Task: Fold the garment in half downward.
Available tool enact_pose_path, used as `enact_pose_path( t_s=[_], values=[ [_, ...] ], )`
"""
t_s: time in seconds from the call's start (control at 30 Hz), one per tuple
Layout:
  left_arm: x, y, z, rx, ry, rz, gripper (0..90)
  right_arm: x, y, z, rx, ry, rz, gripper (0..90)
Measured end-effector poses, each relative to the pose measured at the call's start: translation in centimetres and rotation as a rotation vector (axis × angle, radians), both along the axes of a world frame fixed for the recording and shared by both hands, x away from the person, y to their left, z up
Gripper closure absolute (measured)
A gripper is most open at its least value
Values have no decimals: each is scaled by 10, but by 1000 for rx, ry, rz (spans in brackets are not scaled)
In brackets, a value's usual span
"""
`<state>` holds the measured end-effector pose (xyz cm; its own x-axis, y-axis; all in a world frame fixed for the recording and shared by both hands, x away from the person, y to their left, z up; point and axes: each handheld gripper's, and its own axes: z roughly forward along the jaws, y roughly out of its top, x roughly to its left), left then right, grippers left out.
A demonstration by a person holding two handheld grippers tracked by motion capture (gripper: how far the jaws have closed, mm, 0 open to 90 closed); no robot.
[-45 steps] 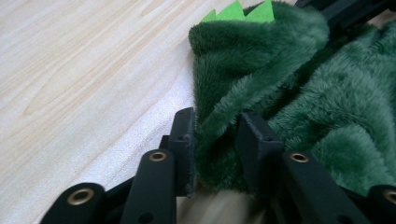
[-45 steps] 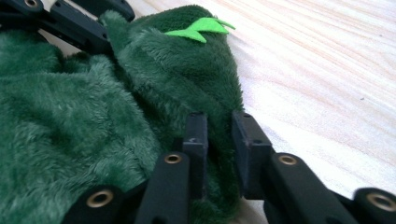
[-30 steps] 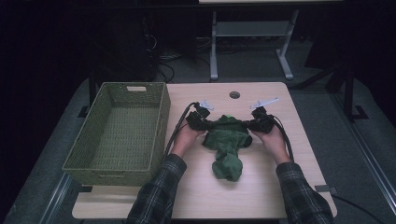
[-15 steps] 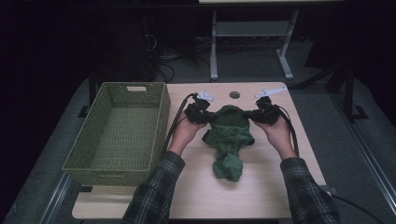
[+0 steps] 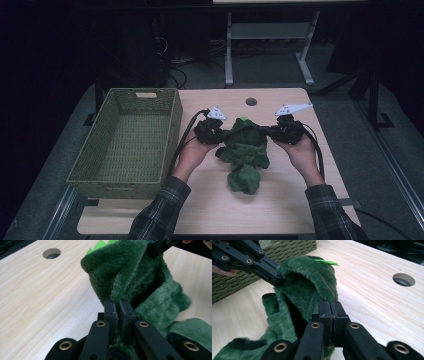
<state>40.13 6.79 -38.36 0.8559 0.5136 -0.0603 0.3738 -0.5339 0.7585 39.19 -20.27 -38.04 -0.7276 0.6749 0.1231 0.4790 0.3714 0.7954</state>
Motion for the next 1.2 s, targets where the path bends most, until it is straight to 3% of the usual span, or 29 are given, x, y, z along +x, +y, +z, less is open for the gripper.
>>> enact_pose_path(
  t_s=[0.3,0.5,0.67,0.83,1.0,1.2],
  values=[
    [-26,10,8,-53,21,-29,861,-32,-2,3,0,-26,38,887],
    [-49,14,2,-30,-14,-61,863,-55,-5,-3,11,-17,64,886],
    [-68,17,-4,-28,-2,-85,863,-76,-4,-8,9,-25,96,886],
    [-82,19,-11,-11,4,-113,863,-95,-2,-18,28,6,132,886],
    [-91,21,-24,-6,33,-131,864,-107,0,-31,19,41,154,886],
    [-103,18,-42,40,63,-174,866,-119,4,-44,-5,77,179,886]
  ],
)
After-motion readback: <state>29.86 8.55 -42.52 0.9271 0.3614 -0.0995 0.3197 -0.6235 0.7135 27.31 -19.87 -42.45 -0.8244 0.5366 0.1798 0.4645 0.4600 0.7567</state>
